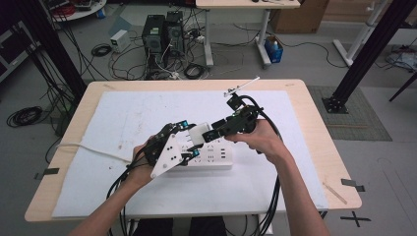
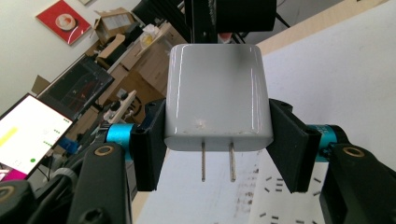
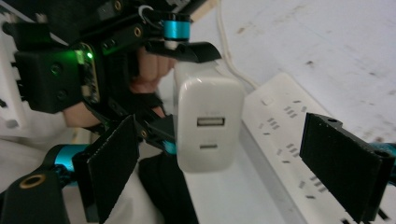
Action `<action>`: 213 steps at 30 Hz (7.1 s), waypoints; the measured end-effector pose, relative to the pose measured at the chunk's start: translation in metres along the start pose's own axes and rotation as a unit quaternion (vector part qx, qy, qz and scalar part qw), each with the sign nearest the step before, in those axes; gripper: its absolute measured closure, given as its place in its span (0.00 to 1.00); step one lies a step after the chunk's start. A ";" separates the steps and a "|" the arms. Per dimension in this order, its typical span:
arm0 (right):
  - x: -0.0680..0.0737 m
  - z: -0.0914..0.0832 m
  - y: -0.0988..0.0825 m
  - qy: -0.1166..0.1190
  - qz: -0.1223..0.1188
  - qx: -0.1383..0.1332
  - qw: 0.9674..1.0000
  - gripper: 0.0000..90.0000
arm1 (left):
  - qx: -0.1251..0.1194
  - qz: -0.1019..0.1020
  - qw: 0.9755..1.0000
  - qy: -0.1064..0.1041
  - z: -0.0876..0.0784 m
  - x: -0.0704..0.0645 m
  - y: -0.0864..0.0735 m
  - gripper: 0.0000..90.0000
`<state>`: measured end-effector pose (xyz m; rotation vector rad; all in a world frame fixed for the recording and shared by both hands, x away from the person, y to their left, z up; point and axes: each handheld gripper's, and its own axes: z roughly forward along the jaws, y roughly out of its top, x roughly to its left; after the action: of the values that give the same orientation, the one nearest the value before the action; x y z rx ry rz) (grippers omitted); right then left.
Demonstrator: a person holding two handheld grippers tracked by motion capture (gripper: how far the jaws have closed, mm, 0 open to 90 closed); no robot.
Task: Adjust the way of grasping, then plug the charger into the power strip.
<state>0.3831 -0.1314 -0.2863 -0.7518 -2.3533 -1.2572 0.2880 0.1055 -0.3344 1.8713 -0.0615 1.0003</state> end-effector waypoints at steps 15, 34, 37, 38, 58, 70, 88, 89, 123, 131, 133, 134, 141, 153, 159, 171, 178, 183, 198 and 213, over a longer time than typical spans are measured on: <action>-0.004 0.009 -0.003 0.060 0.014 -0.022 0.998 0.28 | -0.012 0.001 1.000 0.004 0.000 -0.001 0.005 0.47; -0.004 0.009 -0.004 0.069 0.021 -0.045 0.996 0.44 | -0.007 -0.001 1.000 0.009 0.001 0.000 0.003 0.47; -0.003 0.010 -0.004 0.067 0.020 -0.041 0.997 0.47 | -0.008 -0.002 1.000 0.010 0.001 0.000 0.003 0.47; -0.003 0.010 -0.004 0.069 0.019 -0.040 0.997 0.50 | -0.008 -0.002 1.000 0.010 0.001 0.000 0.003 0.47; -0.005 0.012 -0.007 0.068 0.020 -0.055 0.996 0.69 | -0.006 0.005 1.000 0.008 0.000 -0.001 0.003 0.47; -0.006 0.016 -0.009 0.047 0.024 -0.059 0.997 0.69 | -0.002 -0.003 1.000 -0.003 0.002 0.000 -0.002 0.47; -0.004 0.010 -0.010 0.021 0.018 -0.071 0.997 0.69 | 0.014 -0.041 0.999 -0.031 -0.002 0.010 -0.009 0.31; -0.005 0.009 -0.011 0.019 0.016 -0.076 0.997 0.69 | 0.023 -0.049 0.998 -0.040 -0.002 0.012 -0.011 0.28; 0.009 -0.001 -0.002 -0.223 -0.114 0.096 0.963 0.69 | 0.254 -0.170 0.925 -0.228 -0.030 0.099 -0.069 0.13; 0.011 0.005 -0.001 -0.261 -0.153 0.159 0.940 0.69 | 0.315 -0.185 0.900 -0.236 -0.033 0.112 -0.083 0.13; 0.011 0.005 -0.001 -0.260 -0.160 0.165 0.938 0.69 | 0.319 -0.192 0.897 -0.237 -0.035 0.114 -0.085 0.13; 0.012 0.005 0.000 -0.261 -0.161 0.166 0.937 0.69 | 0.324 -0.194 0.894 -0.240 -0.036 0.114 -0.086 0.13; 0.011 0.007 0.004 -0.256 -0.178 0.189 0.931 0.69 | 0.375 -0.198 0.869 -0.257 -0.041 0.115 -0.099 0.13; -0.006 0.035 0.009 -0.231 -0.219 0.258 0.912 0.69 | 0.388 -0.199 0.865 -0.248 -0.044 0.112 -0.100 0.13; -0.015 0.047 0.011 -0.212 -0.229 0.275 0.910 0.69 | 0.388 -0.203 0.864 -0.248 -0.044 0.105 -0.101 0.13; -0.029 0.072 0.018 -0.197 -0.252 0.338 0.885 0.69 | 0.388 -0.214 0.862 -0.247 -0.051 0.099 -0.110 0.13; -0.035 0.083 0.023 -0.181 -0.268 0.361 0.875 0.69 | 0.389 -0.213 0.862 -0.245 -0.054 0.100 -0.112 0.13; -0.040 0.089 0.023 -0.173 -0.277 0.370 0.870 0.69 | 0.392 -0.213 0.862 -0.242 -0.057 0.100 -0.114 0.13; -0.046 0.100 0.021 -0.167 -0.284 0.387 0.861 0.69 | 0.390 -0.216 0.863 -0.237 -0.059 0.097 -0.117 0.13; -0.049 0.106 0.017 -0.164 -0.295 0.402 0.851 0.69 | 0.392 -0.215 0.863 -0.235 -0.063 0.096 -0.118 0.13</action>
<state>0.4247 -0.0487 -0.3587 0.0636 -3.1467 -0.1711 0.3651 0.2504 -0.3452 2.6734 0.5322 0.2217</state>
